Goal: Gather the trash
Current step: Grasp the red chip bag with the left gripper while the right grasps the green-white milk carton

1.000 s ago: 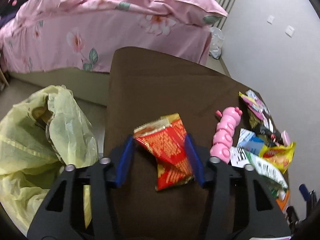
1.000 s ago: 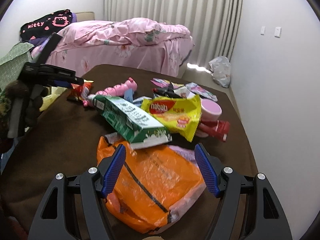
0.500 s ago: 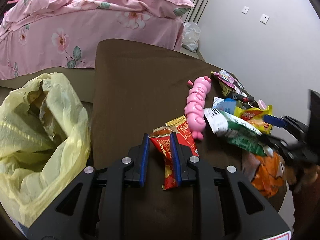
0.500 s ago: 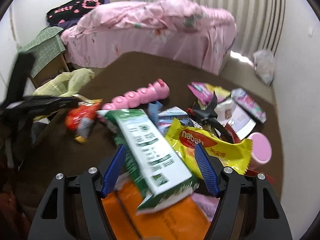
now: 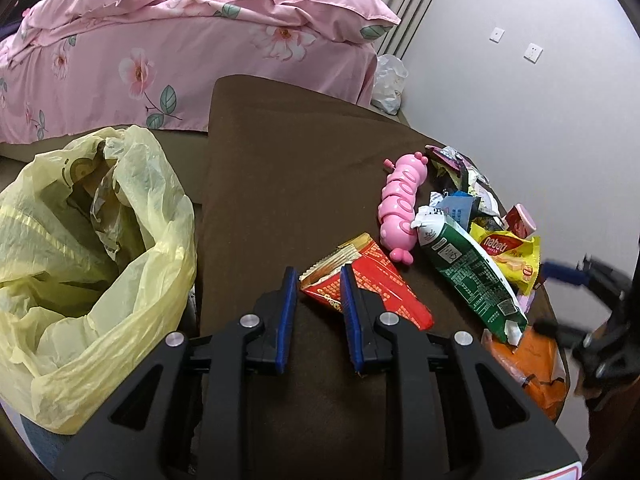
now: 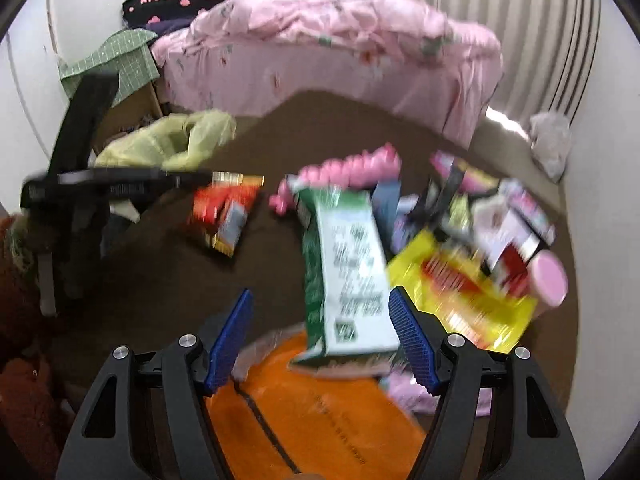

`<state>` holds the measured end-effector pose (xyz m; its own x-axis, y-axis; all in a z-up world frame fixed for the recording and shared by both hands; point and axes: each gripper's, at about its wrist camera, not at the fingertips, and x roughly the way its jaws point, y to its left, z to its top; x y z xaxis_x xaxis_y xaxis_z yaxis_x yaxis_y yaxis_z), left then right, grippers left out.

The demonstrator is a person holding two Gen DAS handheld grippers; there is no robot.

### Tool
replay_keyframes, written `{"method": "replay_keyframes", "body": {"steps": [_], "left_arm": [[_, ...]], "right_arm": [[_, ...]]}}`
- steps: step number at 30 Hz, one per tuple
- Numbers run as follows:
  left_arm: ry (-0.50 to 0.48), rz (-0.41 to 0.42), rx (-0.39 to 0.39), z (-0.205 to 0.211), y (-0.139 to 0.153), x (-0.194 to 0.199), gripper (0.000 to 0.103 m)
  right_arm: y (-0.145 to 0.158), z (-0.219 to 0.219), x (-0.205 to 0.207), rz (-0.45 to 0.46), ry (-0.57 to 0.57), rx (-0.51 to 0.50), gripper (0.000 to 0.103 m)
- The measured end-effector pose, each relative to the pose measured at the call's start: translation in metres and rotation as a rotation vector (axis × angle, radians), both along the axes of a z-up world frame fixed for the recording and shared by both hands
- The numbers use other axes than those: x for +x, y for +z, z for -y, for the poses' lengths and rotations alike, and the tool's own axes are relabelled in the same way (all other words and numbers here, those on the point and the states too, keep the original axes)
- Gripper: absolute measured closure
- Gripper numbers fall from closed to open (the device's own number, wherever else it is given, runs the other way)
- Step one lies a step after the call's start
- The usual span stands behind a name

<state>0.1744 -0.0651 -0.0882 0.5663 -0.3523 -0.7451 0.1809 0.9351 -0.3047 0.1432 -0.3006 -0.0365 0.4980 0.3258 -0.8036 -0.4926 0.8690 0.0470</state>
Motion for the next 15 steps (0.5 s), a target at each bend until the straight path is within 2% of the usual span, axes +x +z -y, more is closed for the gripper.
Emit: {"method": "replay_keyframes", "body": {"steps": [3,7,11,13,15], "left_arm": [[0.003,-0.002,-0.007,0.0,0.0,-0.002,0.083],[0.0,-0.001,-0.015,-0.003,0.001,-0.007,0.08],[0.002,0.0,-0.02,-0.008,0.003,-0.009,0.077],[0.008,0.0,-0.021,-0.01,0.003,-0.01,0.076],[0.015,0.0,-0.026,-0.012,0.003,-0.01,0.075]], "right_arm": [[-0.004,-0.001,0.035,-0.041,-0.006,0.03,0.036],[-0.032,-0.012,0.087,-0.172,-0.014,0.031,0.036],[-0.056,-0.02,0.11,-0.259,-0.015,0.027,0.039],[-0.055,-0.023,0.107,-0.244,-0.013,0.01,0.042],[-0.042,-0.028,0.094,-0.165,0.003,-0.017,0.042]]}}
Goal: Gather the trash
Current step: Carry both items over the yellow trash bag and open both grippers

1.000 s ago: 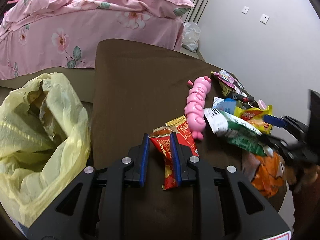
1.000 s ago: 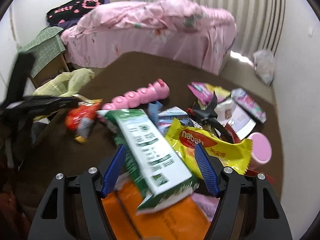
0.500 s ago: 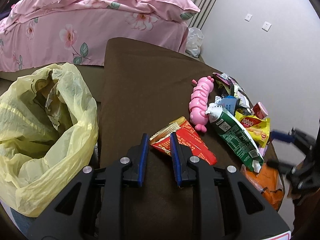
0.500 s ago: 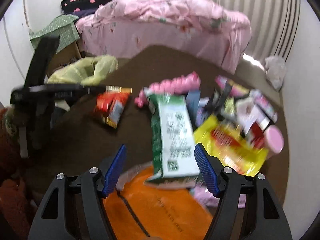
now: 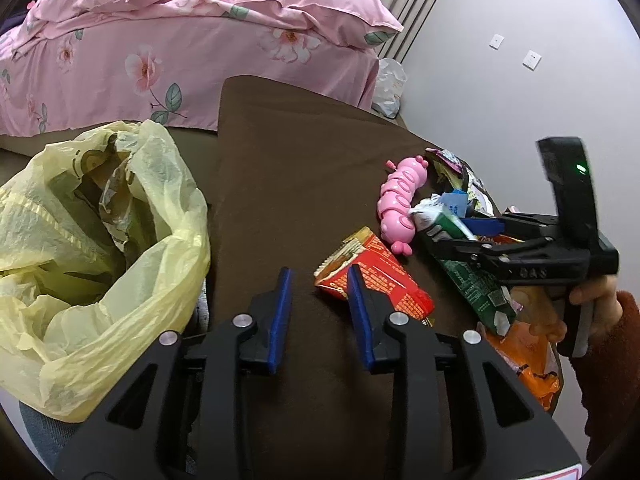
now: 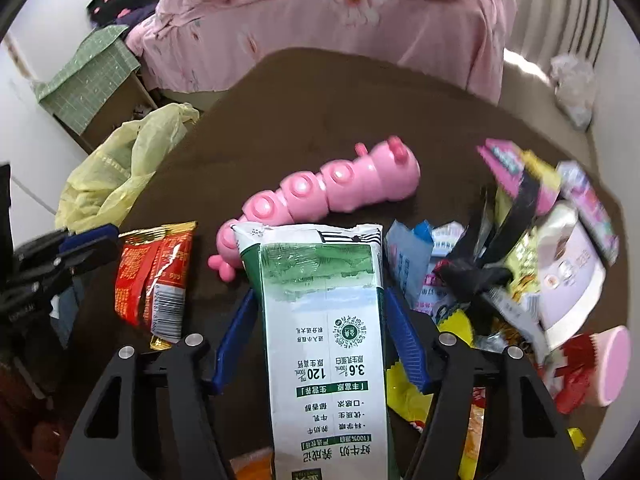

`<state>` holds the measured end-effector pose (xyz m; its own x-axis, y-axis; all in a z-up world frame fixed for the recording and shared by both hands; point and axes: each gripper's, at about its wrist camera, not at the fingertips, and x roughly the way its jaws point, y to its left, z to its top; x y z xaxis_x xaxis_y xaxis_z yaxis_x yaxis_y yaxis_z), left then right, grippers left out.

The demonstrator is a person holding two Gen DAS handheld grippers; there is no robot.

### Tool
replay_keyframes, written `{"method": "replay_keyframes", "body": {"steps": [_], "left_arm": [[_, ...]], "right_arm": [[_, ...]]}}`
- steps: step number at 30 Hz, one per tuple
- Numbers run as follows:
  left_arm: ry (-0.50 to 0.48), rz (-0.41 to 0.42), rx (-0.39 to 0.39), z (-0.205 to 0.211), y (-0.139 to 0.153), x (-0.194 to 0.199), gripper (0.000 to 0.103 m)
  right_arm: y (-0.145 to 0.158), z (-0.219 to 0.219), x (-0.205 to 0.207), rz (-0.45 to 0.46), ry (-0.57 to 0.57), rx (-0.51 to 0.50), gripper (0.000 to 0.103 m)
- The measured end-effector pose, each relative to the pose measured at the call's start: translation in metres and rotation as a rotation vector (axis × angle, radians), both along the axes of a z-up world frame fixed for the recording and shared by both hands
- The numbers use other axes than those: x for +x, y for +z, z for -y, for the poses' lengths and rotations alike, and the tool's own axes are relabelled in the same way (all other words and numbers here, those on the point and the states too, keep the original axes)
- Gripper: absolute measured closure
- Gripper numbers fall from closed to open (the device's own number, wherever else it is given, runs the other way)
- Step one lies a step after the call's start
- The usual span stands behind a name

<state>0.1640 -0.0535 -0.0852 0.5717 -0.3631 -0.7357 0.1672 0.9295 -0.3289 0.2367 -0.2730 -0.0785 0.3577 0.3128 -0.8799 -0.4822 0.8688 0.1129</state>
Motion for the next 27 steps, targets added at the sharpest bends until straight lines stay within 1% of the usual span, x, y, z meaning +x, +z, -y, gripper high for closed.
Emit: {"method": "replay_keyframes", "body": {"steps": [1,4,7,11,14,18,21,23,24,25,27], "left_arm": [[0.003,0.001,-0.002,-0.001,0.0,0.0,0.074],[0.014,0.003,-0.015,-0.002,0.0,0.0,0.072],[0.011,0.005,-0.017,0.001,0.002,-0.001,0.072],[0.002,0.006,-0.02,0.007,0.005,-0.004,0.072],[0.007,0.001,-0.023,0.009,0.006,-0.004,0.071],[0.05,-0.024,-0.018,0.01,0.005,0.0,0.069],[0.095,-0.049,-0.002,0.011,0.0,0.011,0.068],[0.087,-0.068,0.024,0.018,-0.004,0.019,0.068],[0.075,-0.067,0.036,0.02,-0.005,0.02,0.076],[0.055,-0.064,0.048,0.026,-0.005,0.02,0.091],[0.033,-0.064,0.043,0.03,-0.004,0.017,0.096]], "right_arm": [[0.005,-0.001,-0.004,0.03,0.006,-0.005,0.042],[0.033,0.002,-0.03,0.156,0.019,-0.002,0.042],[0.052,0.012,-0.045,0.208,-0.003,0.02,0.043],[0.073,0.036,-0.063,0.286,-0.071,0.065,0.044],[0.083,0.053,-0.077,0.344,-0.125,0.081,0.045],[0.088,0.067,-0.091,0.38,-0.178,0.093,0.046],[0.086,0.08,-0.098,0.383,-0.213,0.125,0.046],[0.085,0.086,-0.101,0.376,-0.237,0.147,0.047],[0.084,0.089,-0.103,0.377,-0.247,0.153,0.047],[0.083,0.09,-0.104,0.377,-0.252,0.157,0.047],[0.083,0.092,-0.107,0.375,-0.261,0.169,0.047]]}}
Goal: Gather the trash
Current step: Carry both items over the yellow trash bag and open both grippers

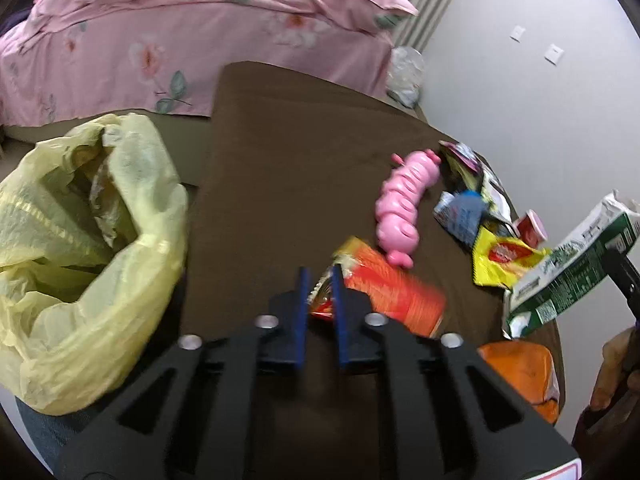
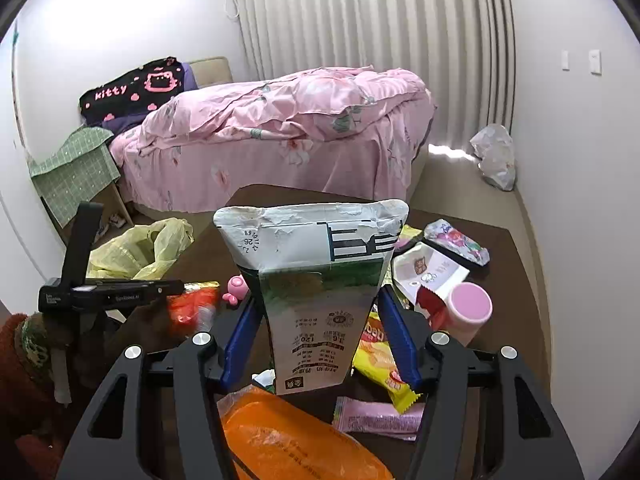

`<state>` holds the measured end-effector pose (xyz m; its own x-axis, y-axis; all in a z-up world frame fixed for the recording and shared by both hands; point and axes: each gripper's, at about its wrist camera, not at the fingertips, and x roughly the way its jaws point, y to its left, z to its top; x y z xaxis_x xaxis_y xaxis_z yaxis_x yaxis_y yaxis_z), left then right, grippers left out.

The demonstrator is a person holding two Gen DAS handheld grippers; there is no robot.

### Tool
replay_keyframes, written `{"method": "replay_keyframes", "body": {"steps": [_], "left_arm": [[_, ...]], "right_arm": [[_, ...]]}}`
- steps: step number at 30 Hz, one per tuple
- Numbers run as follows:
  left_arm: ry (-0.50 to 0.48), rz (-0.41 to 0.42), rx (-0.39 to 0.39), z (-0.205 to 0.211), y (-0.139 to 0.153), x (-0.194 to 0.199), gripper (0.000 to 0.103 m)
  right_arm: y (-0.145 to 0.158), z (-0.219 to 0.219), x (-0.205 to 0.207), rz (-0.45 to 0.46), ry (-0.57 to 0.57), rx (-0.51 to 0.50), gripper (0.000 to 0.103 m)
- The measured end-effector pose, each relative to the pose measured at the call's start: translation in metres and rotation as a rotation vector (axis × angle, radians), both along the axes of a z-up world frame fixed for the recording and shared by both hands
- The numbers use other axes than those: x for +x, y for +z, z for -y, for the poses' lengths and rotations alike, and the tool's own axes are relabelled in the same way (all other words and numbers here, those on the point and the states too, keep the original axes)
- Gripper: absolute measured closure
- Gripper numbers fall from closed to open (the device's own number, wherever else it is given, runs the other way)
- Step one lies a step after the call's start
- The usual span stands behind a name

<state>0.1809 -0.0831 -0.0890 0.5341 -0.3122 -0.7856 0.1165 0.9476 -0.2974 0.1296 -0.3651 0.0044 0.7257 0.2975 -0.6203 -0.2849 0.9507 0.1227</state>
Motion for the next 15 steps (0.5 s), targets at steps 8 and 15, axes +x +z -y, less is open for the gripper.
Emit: {"method": "replay_keyframes", "body": {"steps": [8,15], "left_arm": [[-0.019,0.168,0.075,-0.001,0.034,-0.033,0.1],[0.109,0.314,0.137,-0.051,0.078,-0.052,0.1]], "right_arm": [[0.007,-0.012,-0.012,0.03,0.001,-0.011,0.047],[0.034,-0.048,-0.009,0.093,0.054,0.007,0.047]]}}
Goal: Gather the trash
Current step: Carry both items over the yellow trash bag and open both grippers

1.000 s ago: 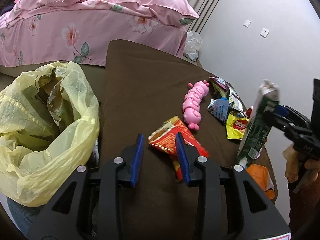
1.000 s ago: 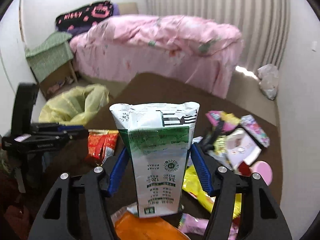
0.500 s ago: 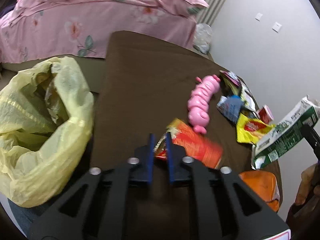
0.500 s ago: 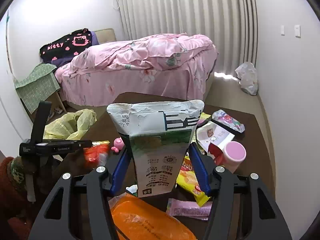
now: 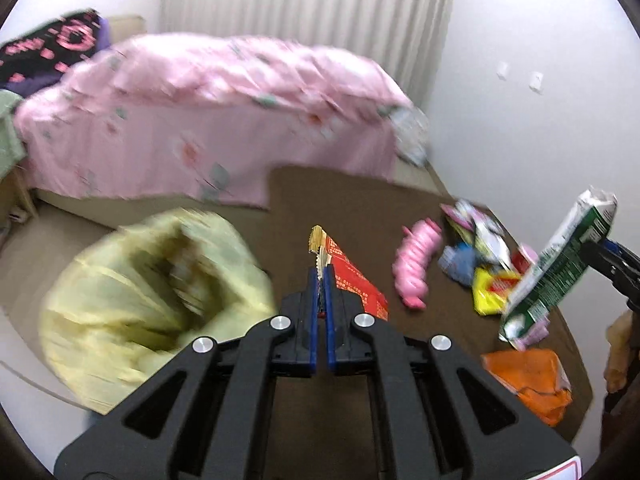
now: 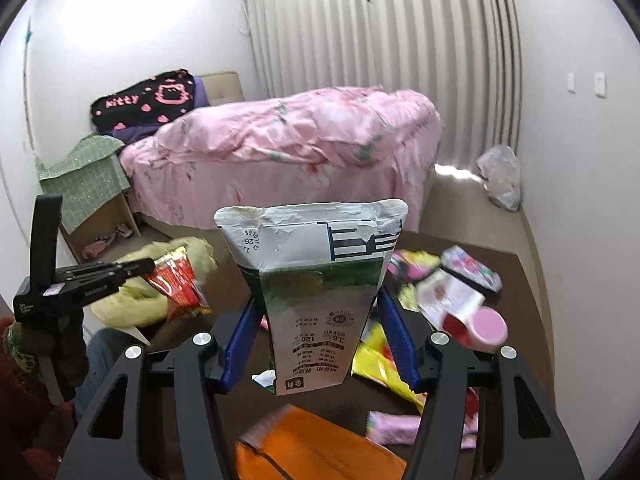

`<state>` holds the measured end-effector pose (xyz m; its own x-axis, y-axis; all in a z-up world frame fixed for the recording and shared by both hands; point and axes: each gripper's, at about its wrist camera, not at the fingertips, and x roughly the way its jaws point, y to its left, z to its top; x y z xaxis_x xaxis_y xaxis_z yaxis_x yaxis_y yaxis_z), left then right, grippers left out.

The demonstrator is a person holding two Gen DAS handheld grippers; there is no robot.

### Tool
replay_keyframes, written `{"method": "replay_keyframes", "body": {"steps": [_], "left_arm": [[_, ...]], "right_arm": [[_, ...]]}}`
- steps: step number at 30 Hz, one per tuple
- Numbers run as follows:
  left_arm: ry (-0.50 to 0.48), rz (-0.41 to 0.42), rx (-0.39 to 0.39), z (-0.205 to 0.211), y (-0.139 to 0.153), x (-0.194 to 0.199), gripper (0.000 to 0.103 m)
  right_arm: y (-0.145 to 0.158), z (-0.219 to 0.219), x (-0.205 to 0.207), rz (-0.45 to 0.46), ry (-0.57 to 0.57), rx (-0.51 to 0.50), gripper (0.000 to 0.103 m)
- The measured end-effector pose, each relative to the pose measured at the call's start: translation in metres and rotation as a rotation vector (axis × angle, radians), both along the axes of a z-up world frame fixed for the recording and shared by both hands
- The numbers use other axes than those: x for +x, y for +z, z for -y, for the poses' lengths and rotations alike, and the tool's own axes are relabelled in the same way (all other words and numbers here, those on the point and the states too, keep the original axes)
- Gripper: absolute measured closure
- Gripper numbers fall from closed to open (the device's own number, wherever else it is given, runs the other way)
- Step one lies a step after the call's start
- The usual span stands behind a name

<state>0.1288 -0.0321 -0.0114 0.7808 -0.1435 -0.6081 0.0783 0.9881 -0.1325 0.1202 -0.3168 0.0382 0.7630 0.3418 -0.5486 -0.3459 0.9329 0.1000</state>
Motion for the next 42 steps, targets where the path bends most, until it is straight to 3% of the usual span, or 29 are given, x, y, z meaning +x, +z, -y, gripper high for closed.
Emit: {"method": "replay_keyframes", "body": {"steps": [3,6,11,15,18,22,26,30,37,39,41,42], "left_arm": [[0.137,0.076,0.048,-0.04,0.017,-0.01,0.1],[0.296,0.097,0.09,-0.078,0.018,-0.016,0.1],[0.474,0.039,0.027,-0.132,-0.014,-0.02,0.1],[0.442,-0.021,-0.038,-0.141,-0.051,-0.016,0.1],[0.405,-0.076,0.008,-0.134,-0.075,-0.013,0.1],[0.455,-0.127,0.068,-0.141,-0.095,-0.015,0.1],[0.513,-0.131,-0.015,-0.158,-0.101,-0.018,0.1],[0.493,-0.084,-0.123,-0.163,-0.091,-0.014,0.1],[0.44,-0.051,-0.12,-0.151,-0.077,0.005,0.1],[0.431,-0.054,-0.153,-0.153,-0.077,0.003,0.1],[0.431,-0.051,-0.224,-0.16,-0.076,0.002,0.092],[0.439,-0.043,-0.252,-0.164,-0.074,0.001,0.079]], "right_arm": [[0.014,-0.028,0.008,0.028,0.059,0.014,0.047],[0.022,-0.061,0.022,0.04,0.13,0.042,0.047],[0.021,-0.132,0.059,0.029,0.273,0.102,0.047],[0.008,-0.194,0.093,-0.019,0.387,0.138,0.047],[-0.017,-0.236,0.118,-0.096,0.454,0.142,0.047],[-0.068,-0.273,0.138,-0.225,0.5,0.061,0.048],[-0.115,-0.294,0.142,-0.336,0.543,-0.046,0.048],[-0.127,-0.297,0.139,-0.346,0.553,-0.076,0.048],[-0.117,-0.286,0.143,-0.301,0.545,-0.071,0.048],[-0.117,-0.283,0.14,-0.323,0.566,-0.062,0.047],[-0.12,-0.286,0.14,-0.357,0.573,-0.07,0.047],[-0.121,-0.287,0.139,-0.365,0.574,-0.073,0.047]]}}
